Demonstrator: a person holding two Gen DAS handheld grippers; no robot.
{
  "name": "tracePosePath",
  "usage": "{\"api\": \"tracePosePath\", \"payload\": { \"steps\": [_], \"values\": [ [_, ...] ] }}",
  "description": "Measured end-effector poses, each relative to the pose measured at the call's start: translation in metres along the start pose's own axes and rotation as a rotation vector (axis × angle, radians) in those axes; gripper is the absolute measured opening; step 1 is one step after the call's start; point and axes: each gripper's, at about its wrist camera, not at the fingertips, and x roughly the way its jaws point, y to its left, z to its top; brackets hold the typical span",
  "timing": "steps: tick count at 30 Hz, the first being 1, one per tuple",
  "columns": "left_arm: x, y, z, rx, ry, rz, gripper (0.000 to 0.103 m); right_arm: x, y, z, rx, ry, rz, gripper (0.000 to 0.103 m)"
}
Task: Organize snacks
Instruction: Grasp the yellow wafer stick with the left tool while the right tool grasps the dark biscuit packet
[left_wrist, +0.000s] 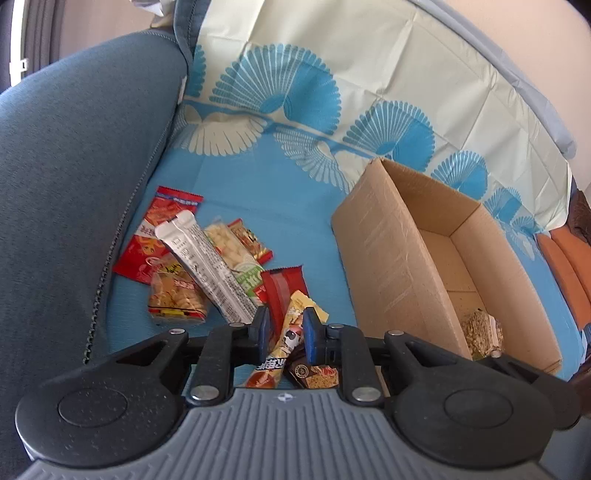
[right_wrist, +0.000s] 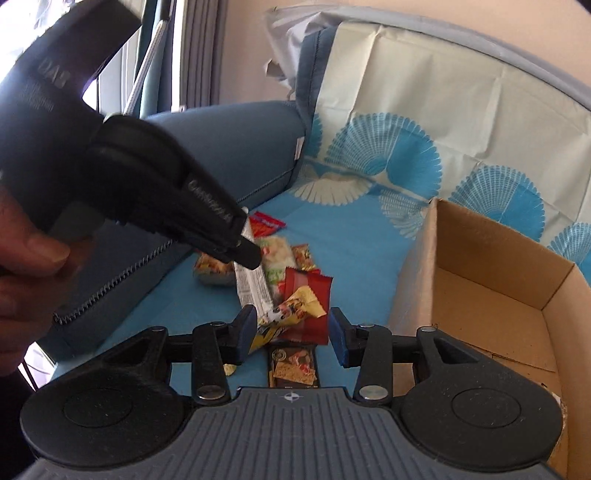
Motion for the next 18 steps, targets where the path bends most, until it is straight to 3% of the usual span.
{"api": "tracePosePath", "payload": {
  "steps": [6,12,18],
  "values": [
    [0.015,-0.002,-0.001,0.012,0.043,-0.011,0.029,0.025,0.027,-0.017,-0.125,0.078,-0.049,0.047],
    [0.026,0.001,0.000,0.010,0.085,-0.016,0.034,0.049,0.031,-0.032,-0.142,0.173,-0.111,0.053],
    [0.040,0.001,0.000,0.010,0.139,-0.037,0.035,0.061,0.033,-0.042,-0.156,0.225,-0.112,0.053]
  ]
}}
